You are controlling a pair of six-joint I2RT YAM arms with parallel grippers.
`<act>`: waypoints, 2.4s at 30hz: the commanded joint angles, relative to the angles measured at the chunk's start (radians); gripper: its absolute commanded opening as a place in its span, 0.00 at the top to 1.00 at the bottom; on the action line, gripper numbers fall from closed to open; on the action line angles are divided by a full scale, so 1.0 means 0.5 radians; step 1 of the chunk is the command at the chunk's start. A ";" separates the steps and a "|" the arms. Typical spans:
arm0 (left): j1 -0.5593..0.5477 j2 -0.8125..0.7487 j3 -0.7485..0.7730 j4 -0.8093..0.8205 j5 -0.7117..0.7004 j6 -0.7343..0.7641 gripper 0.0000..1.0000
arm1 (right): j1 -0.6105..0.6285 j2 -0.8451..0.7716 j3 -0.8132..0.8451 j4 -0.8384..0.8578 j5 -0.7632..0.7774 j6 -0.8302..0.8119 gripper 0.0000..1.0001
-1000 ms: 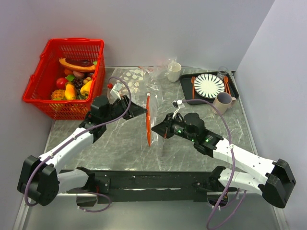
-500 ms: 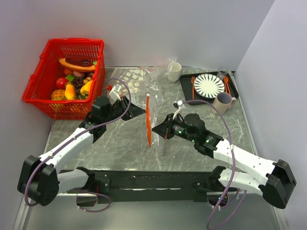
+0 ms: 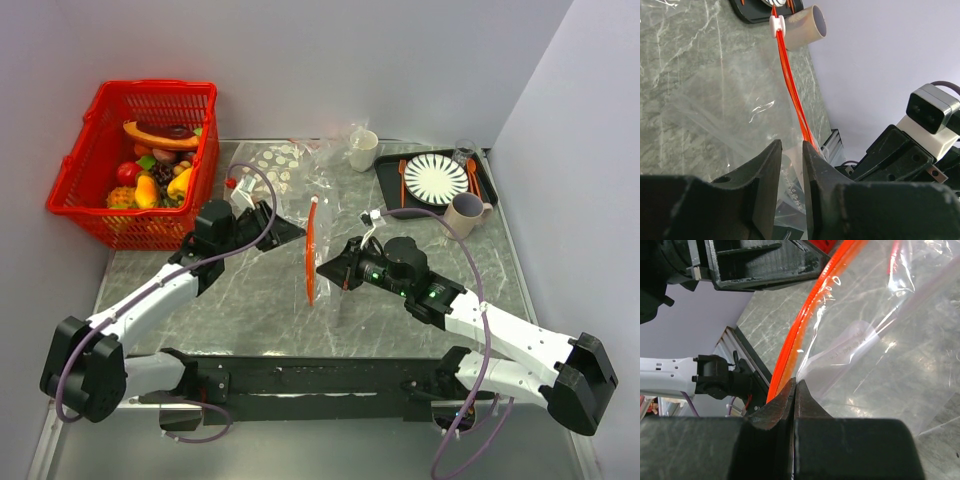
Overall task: Place the food in the zip-top bag and seal the zipper
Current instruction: Open the zipper of the food storage bag.
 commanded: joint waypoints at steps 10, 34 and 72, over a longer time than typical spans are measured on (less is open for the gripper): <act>-0.044 0.026 0.022 0.100 0.044 -0.009 0.57 | -0.004 -0.011 -0.009 0.098 -0.016 -0.015 1.00; -0.072 0.201 -0.042 0.521 0.317 -0.218 0.99 | -0.004 0.042 0.031 0.107 -0.059 -0.021 0.98; -0.557 -0.002 0.682 -1.032 -1.153 0.528 0.99 | 0.352 0.306 0.731 -0.768 0.687 -0.405 0.31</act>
